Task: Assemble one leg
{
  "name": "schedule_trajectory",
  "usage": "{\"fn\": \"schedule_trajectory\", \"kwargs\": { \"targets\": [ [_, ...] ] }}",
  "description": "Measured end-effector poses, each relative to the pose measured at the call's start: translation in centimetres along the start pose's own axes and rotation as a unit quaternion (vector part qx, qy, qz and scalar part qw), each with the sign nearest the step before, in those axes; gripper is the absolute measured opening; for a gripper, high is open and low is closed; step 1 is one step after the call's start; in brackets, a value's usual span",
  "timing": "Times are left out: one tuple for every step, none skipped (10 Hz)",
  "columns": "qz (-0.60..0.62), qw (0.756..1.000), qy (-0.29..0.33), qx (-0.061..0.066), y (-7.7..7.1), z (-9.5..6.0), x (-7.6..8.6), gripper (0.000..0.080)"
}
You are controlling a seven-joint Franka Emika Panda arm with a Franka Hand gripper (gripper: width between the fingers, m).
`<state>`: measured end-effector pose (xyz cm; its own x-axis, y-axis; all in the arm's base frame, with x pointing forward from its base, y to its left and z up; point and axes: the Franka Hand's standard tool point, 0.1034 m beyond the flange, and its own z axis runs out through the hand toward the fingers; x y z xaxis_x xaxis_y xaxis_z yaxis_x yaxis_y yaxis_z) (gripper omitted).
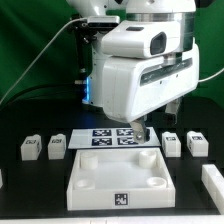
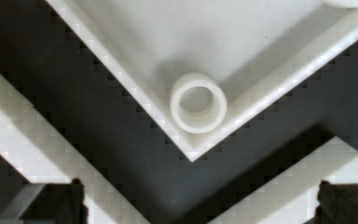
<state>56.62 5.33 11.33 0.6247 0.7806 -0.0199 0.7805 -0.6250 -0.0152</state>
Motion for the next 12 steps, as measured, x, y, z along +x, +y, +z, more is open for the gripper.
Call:
{"fn": "schedule_trajectory", "kwargs": {
  "targets": [
    [-0.003,1.000,0.000,0.000,0.0,0.0,0.0,0.0650],
    [-0.019,1.000,0.001,-0.001,-0.2,0.0,-0.1,0.0650],
    [-0.027,1.000,0.003,-0.004,-1.6,0.5,-1.3,0.0650],
    [-0.049,0.999,0.000,-0.003,-3.3,1.0,-3.0,0.0650],
    [-0.145,0.989,-0.001,-0.004,-4.4,1.5,-4.5,0.0650],
    [-0.205,0.979,0.003,-0.009,-5.3,2.2,-5.9,0.0650],
    [-0.273,0.962,0.005,-0.010,-6.2,3.2,-7.7,0.0650],
    [-0.327,0.945,0.011,-0.017,-6.9,4.5,-9.4,0.0650],
    [-0.350,0.936,0.011,-0.012,-7.4,6.0,-11.1,0.0650],
    [-0.344,0.939,0.014,-0.010,-7.5,7.2,-12.0,0.0650],
    [-0.336,0.942,0.015,-0.004,-7.7,8.6,-12.8,0.0650],
    [-0.332,0.943,0.016,0.001,-7.9,9.6,-12.9,0.0650]
  ]
}}
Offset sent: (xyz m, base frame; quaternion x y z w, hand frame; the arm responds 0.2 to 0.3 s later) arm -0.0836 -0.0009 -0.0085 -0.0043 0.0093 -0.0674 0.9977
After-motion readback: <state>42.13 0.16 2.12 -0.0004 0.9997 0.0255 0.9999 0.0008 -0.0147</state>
